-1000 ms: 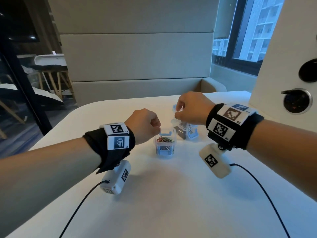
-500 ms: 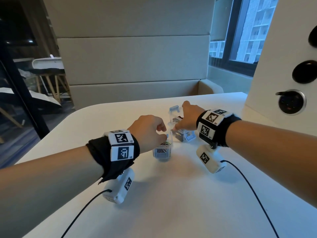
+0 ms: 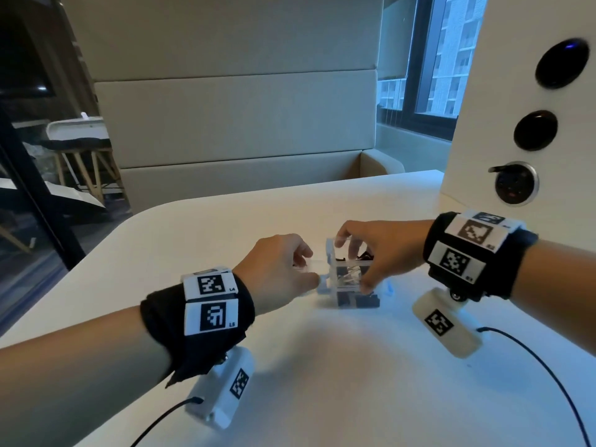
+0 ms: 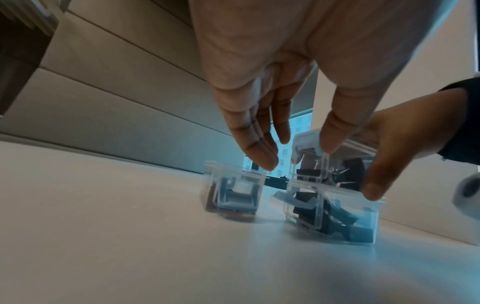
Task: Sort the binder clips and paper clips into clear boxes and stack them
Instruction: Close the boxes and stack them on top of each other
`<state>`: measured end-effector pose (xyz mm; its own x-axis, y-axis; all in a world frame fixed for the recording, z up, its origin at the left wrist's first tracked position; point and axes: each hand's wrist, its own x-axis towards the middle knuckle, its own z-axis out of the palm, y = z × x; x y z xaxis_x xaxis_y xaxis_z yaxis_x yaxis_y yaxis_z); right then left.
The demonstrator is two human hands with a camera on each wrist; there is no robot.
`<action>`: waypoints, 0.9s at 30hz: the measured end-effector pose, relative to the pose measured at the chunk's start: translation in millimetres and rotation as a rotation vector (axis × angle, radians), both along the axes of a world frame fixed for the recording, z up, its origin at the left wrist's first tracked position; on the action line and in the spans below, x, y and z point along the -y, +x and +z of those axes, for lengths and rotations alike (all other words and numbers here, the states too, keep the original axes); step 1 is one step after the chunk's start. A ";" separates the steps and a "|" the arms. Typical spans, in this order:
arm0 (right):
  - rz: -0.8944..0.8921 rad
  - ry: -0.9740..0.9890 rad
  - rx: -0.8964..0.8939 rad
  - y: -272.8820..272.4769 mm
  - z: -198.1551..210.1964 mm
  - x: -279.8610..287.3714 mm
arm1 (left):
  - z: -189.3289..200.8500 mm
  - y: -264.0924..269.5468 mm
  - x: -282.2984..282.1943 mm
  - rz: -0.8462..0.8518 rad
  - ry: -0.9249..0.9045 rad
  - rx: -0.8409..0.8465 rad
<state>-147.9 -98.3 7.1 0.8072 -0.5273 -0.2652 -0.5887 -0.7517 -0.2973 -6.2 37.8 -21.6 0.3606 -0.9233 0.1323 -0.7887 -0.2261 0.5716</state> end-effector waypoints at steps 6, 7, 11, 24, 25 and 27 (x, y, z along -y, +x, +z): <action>0.115 0.022 -0.004 -0.4 -0.9 -37.1 | -0.4 -10.7 -17.4 -0.101 0.050 -0.085; 0.128 0.019 -0.006 0.4 -1.0 -41.2 | -1.0 -9.6 -22.4 -0.113 0.053 -0.089; 0.155 0.000 -0.007 4.3 -1.5 -54.7 | -2.5 1.4 -41.3 -0.054 0.115 -0.092; 0.175 -0.071 -0.060 8.0 0.3 -67.6 | 2.7 1.3 -56.8 0.138 0.054 -0.790; 0.173 -0.073 -0.061 8.1 -0.1 -67.1 | 2.1 -0.2 -57.1 0.117 0.059 -0.774; 0.169 -0.068 -0.064 8.4 -0.4 -66.7 | -0.6 -1.5 -56.9 0.086 0.049 -0.723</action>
